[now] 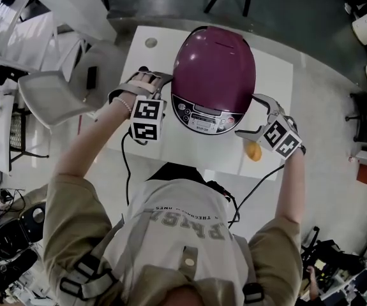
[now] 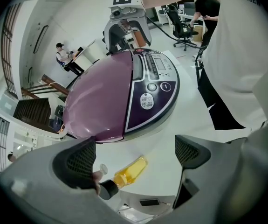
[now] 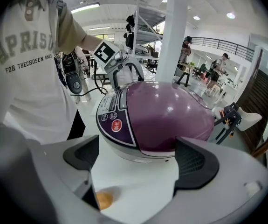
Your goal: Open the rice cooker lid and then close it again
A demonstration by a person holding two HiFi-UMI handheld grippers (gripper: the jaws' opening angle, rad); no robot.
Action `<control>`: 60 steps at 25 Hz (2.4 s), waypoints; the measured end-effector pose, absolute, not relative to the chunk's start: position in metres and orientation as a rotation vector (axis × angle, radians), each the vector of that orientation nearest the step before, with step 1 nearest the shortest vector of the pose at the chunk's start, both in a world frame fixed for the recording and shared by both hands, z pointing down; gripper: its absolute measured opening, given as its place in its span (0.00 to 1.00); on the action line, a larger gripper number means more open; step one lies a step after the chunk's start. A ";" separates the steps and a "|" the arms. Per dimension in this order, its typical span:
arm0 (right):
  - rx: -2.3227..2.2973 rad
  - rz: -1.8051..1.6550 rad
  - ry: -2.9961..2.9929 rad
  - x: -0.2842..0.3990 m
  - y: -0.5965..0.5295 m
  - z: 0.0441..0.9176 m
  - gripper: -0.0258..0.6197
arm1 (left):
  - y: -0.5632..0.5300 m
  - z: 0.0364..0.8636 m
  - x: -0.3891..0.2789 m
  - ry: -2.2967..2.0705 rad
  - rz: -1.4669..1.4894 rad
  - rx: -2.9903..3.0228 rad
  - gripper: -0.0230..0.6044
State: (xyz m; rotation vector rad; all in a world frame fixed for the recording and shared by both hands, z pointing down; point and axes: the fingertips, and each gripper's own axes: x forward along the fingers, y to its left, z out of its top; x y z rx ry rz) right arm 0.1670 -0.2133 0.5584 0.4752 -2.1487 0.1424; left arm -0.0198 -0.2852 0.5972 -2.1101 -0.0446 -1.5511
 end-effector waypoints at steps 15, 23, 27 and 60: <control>0.463 0.162 -2.079 0.169 -0.213 0.564 0.79 | -0.289 0.602 -0.025 -0.060 -1.577 -1.987 0.90; 0.470 0.158 -2.078 0.167 -0.214 0.564 0.79 | -0.290 0.603 -0.023 -0.045 -1.571 -1.997 0.90; 0.485 0.169 -2.100 0.166 -0.214 0.562 0.79 | -0.289 0.601 -0.021 -0.019 -1.549 -2.056 0.90; 1.636 -0.174 -2.567 0.150 -0.228 0.380 0.55 | -0.300 0.406 -0.001 1.115 -0.405 -2.694 0.39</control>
